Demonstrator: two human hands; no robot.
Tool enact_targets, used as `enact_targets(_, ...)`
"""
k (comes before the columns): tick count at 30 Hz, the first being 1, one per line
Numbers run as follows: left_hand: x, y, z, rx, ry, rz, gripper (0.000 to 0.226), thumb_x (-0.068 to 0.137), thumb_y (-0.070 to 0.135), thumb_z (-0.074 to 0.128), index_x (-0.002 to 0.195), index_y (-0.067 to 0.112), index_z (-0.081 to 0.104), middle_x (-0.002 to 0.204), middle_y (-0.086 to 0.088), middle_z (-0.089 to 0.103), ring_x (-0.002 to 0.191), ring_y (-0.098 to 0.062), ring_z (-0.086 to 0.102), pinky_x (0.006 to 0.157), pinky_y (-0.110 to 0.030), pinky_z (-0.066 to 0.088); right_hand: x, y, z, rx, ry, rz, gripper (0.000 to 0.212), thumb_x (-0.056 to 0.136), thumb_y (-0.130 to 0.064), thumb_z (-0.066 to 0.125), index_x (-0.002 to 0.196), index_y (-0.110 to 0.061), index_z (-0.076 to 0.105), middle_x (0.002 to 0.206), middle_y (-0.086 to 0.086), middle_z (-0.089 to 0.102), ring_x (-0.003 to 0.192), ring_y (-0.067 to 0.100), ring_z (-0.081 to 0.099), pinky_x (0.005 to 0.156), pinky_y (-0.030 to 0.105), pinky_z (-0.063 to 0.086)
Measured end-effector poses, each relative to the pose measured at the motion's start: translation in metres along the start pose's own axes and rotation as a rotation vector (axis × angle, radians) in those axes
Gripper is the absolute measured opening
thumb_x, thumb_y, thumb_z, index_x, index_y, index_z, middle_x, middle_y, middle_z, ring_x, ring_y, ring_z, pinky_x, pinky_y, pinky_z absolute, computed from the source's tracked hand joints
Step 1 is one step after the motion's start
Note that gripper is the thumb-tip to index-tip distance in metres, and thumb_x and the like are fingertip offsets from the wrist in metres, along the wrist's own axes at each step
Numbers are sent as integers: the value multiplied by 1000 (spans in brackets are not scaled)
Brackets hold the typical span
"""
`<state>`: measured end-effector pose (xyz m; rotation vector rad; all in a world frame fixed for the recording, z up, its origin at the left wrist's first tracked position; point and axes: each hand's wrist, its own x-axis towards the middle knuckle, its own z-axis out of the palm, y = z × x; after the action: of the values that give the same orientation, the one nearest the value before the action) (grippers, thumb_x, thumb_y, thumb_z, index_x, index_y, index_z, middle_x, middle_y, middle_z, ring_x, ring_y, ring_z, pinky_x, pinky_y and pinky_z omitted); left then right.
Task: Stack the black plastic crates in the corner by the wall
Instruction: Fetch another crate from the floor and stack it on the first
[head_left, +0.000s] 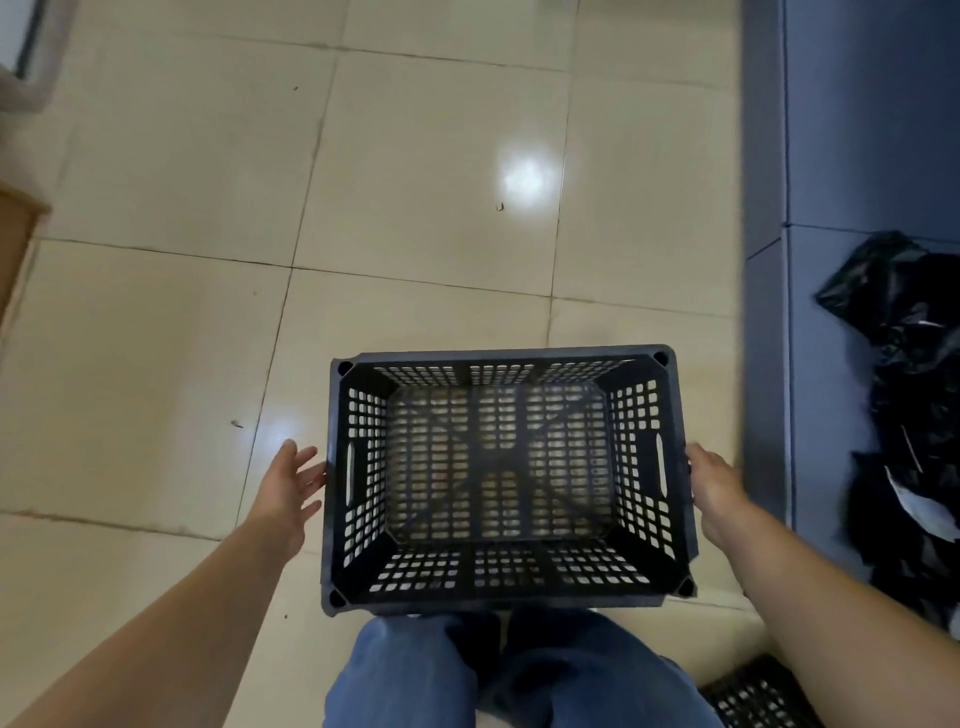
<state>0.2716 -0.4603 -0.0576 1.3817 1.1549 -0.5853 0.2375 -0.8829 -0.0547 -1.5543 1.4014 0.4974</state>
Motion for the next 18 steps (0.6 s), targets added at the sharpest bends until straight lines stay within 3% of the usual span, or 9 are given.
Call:
enact_targets(3,4,0,2,-54,-26,-31,60,96,57,24,135,17,47,134,-13,54,125,-28,49,109,-49,33,-3,-3,0,160,-29,51,38,100,-36,29,109,-7,52,80,8,57,68,19,52,57,30,36)
enact_targets(8,-7,12,3,-83,-36,-72,66,93,61,22,136,17,47,134,-14,53,126,-29,48,110,-51,31,-15,-10,-13,221,-95,114,46,97,-47,33,112,-8,50,85,8,54,76,18,50,82,36,35)
enact_targets(14,-48,43,-13,-56,-76,-91,69,93,63,21,136,16,46,129,-14,54,124,-29,49,103,-48,36,-58,-24,-31,205,-110,182,53,95,-51,35,120,-5,48,91,11,54,103,28,47,86,40,36)
enact_targets(18,-85,65,-35,-50,-75,-98,69,92,64,21,131,15,49,128,-14,56,121,-29,50,103,-49,35,-102,-36,-49,177,-141,221,61,94,-52,38,127,-3,48,96,12,56,106,29,47,91,42,36)
